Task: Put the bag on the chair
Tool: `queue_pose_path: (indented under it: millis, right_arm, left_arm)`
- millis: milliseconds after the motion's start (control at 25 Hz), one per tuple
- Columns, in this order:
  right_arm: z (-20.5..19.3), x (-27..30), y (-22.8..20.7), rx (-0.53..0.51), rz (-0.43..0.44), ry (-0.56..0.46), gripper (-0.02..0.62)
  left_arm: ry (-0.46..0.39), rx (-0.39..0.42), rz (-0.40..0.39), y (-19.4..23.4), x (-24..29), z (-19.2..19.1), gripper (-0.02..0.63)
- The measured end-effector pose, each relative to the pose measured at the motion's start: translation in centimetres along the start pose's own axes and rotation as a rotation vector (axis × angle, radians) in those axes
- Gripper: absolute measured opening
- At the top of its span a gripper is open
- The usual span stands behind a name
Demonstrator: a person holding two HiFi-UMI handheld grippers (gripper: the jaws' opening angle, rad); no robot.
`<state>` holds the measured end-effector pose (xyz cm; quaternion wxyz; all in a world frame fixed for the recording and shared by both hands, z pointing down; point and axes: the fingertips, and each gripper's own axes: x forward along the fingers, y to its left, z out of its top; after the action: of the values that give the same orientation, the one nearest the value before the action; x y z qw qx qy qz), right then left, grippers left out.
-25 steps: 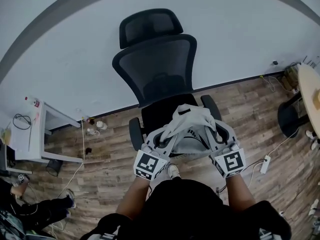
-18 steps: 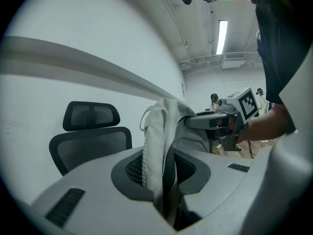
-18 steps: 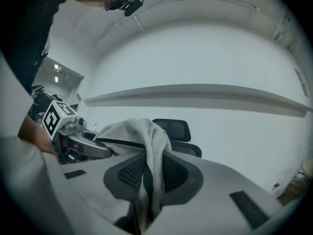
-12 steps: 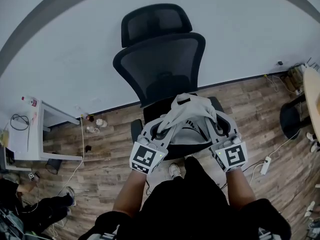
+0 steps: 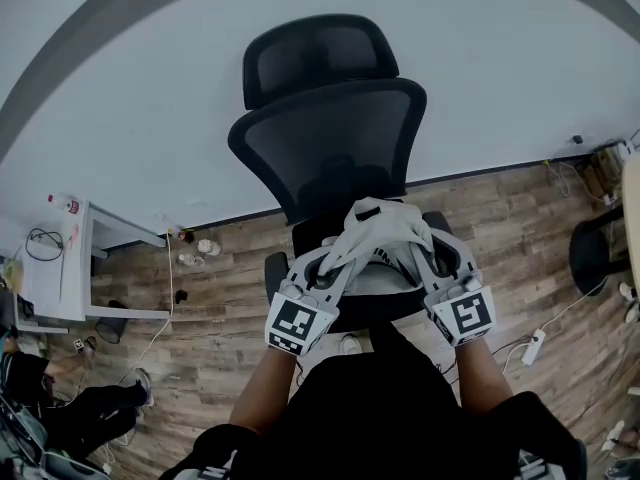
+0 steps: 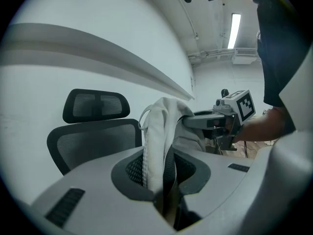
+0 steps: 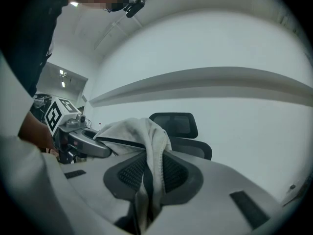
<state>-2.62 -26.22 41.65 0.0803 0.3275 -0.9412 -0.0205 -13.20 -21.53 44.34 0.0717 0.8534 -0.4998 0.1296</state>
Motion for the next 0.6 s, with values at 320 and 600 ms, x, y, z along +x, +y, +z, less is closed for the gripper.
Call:
queue_pose_path:
  millis: [320,600]
  right_arm:
    - [-2.9,1.9,-2.3,0.024,0.041,0.108,0.084]
    - [-6.1,4.1,-3.8,0.064,0.074,0.11,0.087]
  left_arm:
    - [0.037,-0.054,0.011,1.2,3.4,-1.8,0.084]
    - [0.089,-0.096,0.017,2.2,6.1,-4.4,0.084]
